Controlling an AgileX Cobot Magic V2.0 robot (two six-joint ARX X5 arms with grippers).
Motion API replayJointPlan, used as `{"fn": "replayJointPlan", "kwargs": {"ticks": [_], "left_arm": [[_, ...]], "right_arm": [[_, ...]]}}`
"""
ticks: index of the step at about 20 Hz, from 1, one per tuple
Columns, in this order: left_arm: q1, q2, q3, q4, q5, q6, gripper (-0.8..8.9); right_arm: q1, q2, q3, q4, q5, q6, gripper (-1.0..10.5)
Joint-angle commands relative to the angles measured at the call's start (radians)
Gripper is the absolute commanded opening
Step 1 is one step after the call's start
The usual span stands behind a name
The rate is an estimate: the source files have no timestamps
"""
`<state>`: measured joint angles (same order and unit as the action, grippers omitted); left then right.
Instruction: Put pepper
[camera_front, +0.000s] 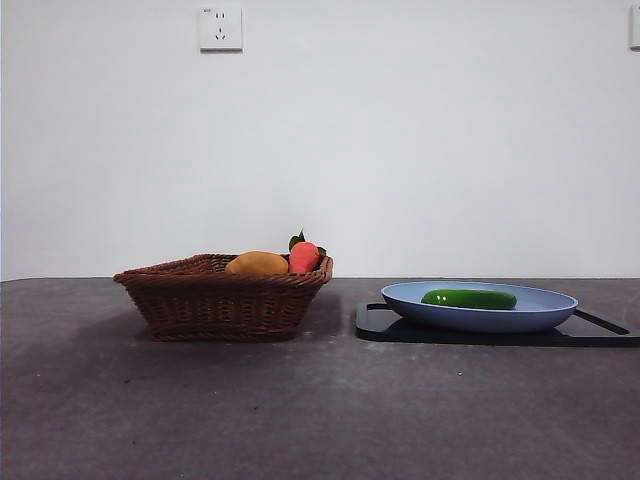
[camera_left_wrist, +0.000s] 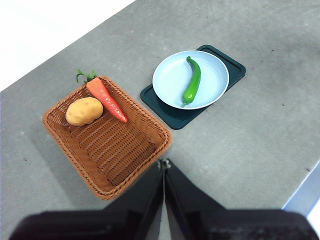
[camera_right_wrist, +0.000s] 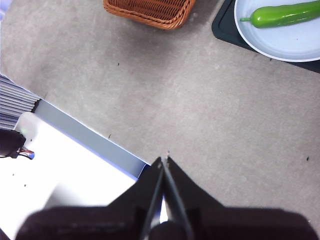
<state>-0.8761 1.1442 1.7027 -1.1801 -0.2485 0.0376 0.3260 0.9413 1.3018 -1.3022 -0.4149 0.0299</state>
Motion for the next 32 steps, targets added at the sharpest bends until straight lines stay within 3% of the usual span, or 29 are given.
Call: {"fn": "replayJointPlan", "kwargs": {"ticks": [1,2,4,7,9,12,15,18,22,28,32], "left_arm": [[0.005,0.000,0.019,0.077,-0.106,0.036,0.08],[0.035,-0.014,0.019,0.148,-0.139,0.061,0.08],[0.138,-0.059,0.019,0.268,-0.087,0.133,0.08],[0.372,-0.140,0.018,0.377,0.172,0.197,0.08],[0.544,-0.183,0.017,0.407,0.291,0.200,0.08],[0.740,-0.273,-0.063,0.492,0.309,0.200,0.08],[0.857,-0.410,-0.301,0.719,0.309,0.199,0.08],[0.944,-0.556,-0.615,0.973,0.309,0.177,0.08],[1.002,-0.714,-0.993,1.190,0.306,0.059,0.08],[1.003,-0.944,-1.408,1.224,0.307,-0.025,0.08],[1.003,-1.042,-1.558,1.220,0.307,-0.074,0.08]], "right_arm": [[0.002,0.006,0.017,0.008,0.002,0.006,0.1],[0.003,0.006,0.017,0.008,0.002,0.006,0.1],[0.002,0.006,0.017,0.008,0.002,0.006,0.1],[0.002,0.006,0.017,0.008,0.002,0.006,0.1],[0.002,0.006,0.017,0.008,0.002,0.006,0.1],[0.002,0.006,0.017,0.008,0.002,0.006,0.1],[0.002,0.006,0.017,0.008,0.002,0.006,0.1],[0.002,0.006,0.017,0.008,0.002,0.006,0.1],[0.002,0.006,0.017,0.008,0.002,0.006,0.1],[0.002,0.006,0.017,0.008,0.002,0.006,0.1],[0.002,0.006,0.017,0.008,0.002,0.006,0.1]]}}
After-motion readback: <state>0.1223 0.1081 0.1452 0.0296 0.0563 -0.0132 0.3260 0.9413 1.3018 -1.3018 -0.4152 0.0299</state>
